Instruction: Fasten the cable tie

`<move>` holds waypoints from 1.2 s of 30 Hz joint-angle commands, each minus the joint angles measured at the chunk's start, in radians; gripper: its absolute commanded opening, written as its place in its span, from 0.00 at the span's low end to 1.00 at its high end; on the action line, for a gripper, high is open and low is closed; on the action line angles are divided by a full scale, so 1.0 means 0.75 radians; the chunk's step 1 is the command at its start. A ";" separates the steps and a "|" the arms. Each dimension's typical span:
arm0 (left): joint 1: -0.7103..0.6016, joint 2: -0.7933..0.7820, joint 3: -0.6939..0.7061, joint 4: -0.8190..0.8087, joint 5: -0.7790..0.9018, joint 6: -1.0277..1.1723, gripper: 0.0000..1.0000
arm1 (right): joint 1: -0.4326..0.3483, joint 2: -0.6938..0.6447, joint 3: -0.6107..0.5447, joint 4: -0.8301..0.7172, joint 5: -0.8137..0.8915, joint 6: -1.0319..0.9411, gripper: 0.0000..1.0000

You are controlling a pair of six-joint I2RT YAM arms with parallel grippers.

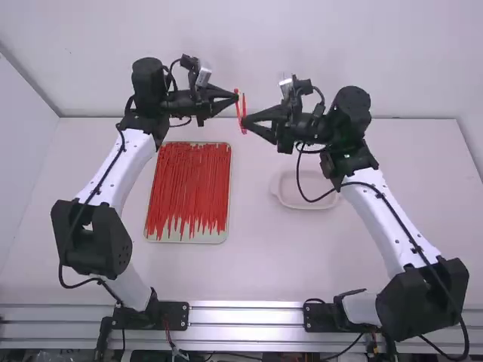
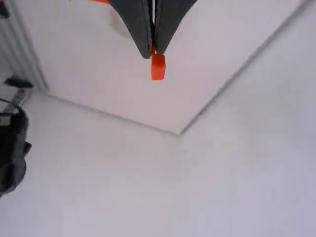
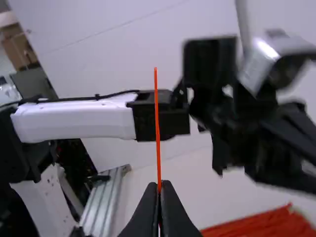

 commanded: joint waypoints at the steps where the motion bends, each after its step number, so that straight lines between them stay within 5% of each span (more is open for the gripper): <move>1: -0.005 -0.011 -0.008 0.051 0.004 0.062 0.02 | -0.016 0.001 -0.003 -0.074 0.002 0.086 0.00; 11: -0.044 -0.011 -0.008 0.066 0.140 0.320 0.02 | 0.034 0.001 -0.004 -0.267 0.000 0.169 0.00; 25: -0.044 -0.012 -0.008 0.199 0.240 0.355 0.02 | 0.009 0.000 -0.058 -0.254 0.036 0.360 0.00; 36: -0.045 -0.012 -0.008 0.247 0.246 0.379 0.02 | -0.001 0.000 -0.134 0.003 0.001 0.526 0.00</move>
